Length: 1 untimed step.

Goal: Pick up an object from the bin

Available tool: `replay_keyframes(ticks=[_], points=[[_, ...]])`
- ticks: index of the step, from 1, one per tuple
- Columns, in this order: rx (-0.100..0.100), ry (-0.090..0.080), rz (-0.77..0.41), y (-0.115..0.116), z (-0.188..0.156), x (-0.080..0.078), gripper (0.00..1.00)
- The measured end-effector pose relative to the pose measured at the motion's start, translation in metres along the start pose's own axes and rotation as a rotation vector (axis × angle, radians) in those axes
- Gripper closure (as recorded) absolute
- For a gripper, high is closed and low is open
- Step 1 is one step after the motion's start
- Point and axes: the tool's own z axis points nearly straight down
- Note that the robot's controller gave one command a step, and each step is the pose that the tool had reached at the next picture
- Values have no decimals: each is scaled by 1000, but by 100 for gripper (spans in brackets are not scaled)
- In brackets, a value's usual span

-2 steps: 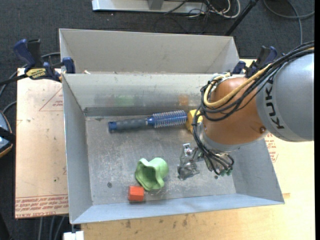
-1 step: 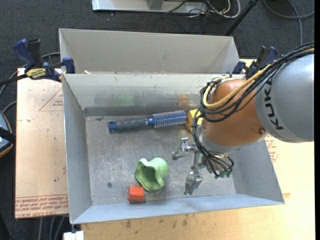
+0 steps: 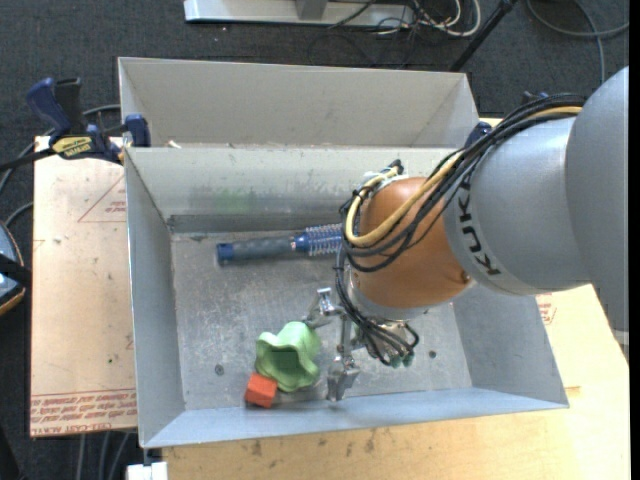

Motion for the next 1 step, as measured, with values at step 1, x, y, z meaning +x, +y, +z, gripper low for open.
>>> replay_keyframes(ticks=[1], points=[[9, -27, -303, 60, 38, -12, 0]])
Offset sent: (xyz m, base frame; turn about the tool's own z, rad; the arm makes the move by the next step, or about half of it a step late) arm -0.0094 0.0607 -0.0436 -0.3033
